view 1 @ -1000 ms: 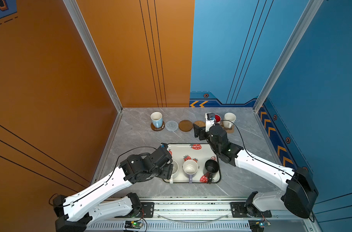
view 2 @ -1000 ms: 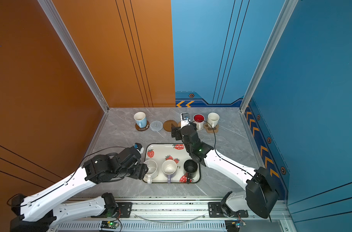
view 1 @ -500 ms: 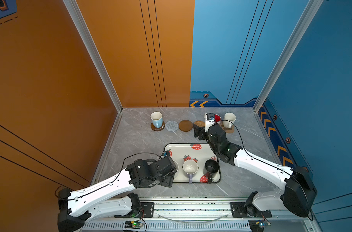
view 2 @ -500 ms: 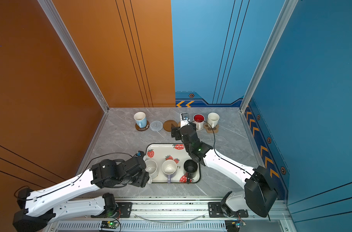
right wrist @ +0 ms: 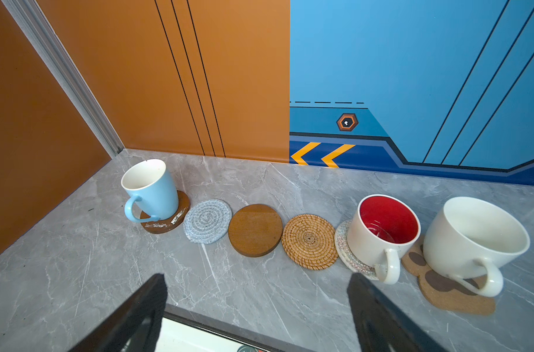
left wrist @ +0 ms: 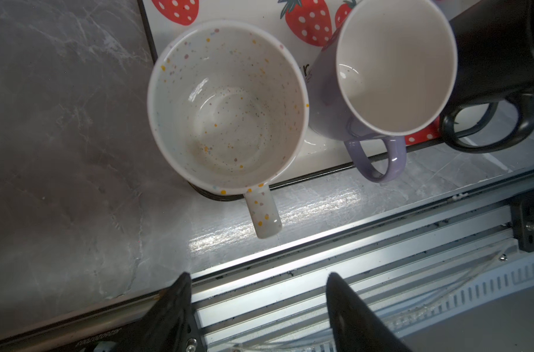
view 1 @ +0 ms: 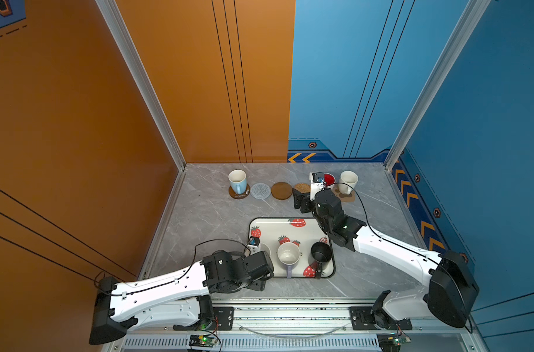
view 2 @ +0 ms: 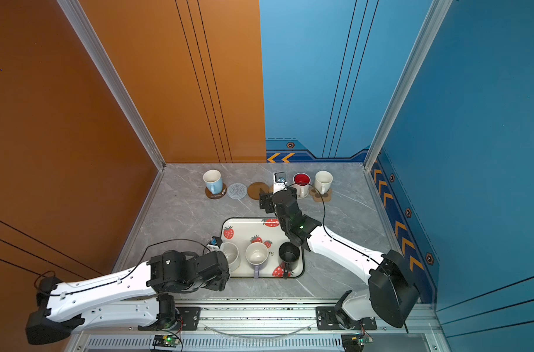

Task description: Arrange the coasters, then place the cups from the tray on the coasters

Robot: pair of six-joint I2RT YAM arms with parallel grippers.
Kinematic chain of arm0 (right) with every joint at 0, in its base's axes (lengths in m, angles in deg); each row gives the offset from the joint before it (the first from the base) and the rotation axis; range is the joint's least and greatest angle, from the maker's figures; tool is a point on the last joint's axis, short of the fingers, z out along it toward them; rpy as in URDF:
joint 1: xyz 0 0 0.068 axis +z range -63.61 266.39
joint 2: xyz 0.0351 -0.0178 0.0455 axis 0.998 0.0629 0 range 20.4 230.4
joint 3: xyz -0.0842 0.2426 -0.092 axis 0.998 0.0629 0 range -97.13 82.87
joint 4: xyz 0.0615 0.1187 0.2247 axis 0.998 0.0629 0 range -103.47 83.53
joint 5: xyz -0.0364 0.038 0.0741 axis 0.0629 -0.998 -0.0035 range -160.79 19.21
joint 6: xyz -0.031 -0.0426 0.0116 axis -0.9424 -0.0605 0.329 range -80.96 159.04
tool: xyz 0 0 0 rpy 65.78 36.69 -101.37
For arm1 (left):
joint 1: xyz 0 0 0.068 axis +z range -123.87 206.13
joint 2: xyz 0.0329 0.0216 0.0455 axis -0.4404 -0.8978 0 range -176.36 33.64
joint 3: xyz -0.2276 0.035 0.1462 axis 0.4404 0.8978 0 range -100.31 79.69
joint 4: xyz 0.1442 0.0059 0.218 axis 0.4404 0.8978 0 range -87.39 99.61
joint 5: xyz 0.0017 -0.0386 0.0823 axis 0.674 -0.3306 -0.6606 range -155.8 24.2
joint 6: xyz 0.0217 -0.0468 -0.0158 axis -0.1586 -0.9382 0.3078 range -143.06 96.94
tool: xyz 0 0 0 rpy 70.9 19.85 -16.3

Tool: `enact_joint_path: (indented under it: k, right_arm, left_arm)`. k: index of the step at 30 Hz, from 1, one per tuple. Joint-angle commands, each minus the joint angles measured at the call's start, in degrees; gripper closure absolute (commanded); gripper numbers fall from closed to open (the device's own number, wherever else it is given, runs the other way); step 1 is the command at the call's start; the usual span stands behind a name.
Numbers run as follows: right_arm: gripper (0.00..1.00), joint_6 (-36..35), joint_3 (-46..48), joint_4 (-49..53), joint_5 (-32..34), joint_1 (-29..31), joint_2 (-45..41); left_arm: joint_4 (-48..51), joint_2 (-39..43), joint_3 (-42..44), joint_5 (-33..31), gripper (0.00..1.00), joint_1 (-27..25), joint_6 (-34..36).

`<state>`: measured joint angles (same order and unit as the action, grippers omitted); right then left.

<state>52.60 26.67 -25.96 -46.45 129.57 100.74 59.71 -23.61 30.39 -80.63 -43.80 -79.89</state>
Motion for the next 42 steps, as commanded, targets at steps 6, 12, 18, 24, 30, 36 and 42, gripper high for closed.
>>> enact_joint_path:
  k: [6, 12, 18, 24, 30, 36, 42]
  right_arm:
    - [0.10, 1.20, -1.82, -0.52, 1.77, 0.24, 0.61]
    - [0.10, 1.47, -1.80, -0.69, 1.77, 0.16, 0.79]
    - [0.10, 1.62, -1.90, -0.78, 1.69, 0.06, 0.96]
    - [0.10, 1.82, -1.82, -0.78, 1.63, -0.11, 1.14]
    - [0.10, 2.09, -1.63, -0.78, 1.49, -0.18, 1.32]
    - [0.10, 2.26, -1.81, -0.69, 1.24, -0.29, 1.49]
    - [0.10, 2.35, -1.81, -0.52, 1.22, -0.30, 1.49]
  left_arm:
    - [-4.79, -0.81, 2.98, -3.71, 0.34, -0.62, -3.43]
    - [-7.08, -2.38, 4.17, -3.82, 0.35, -0.39, -4.42]
    - [-8.11, -3.98, 5.23, -4.39, 0.39, -0.16, -5.38]
    - [-10.09, -4.53, 7.15, -4.46, 0.45, 0.76, -6.11]
    - [-12.55, -4.41, 9.11, -4.80, 0.50, 1.78, -6.70]
    - [-13.34, -4.79, 9.90, -5.00, 0.54, 2.60, -6.79]
    - [-13.33, -5.91, 10.23, -5.36, 0.57, 3.32, -6.62]
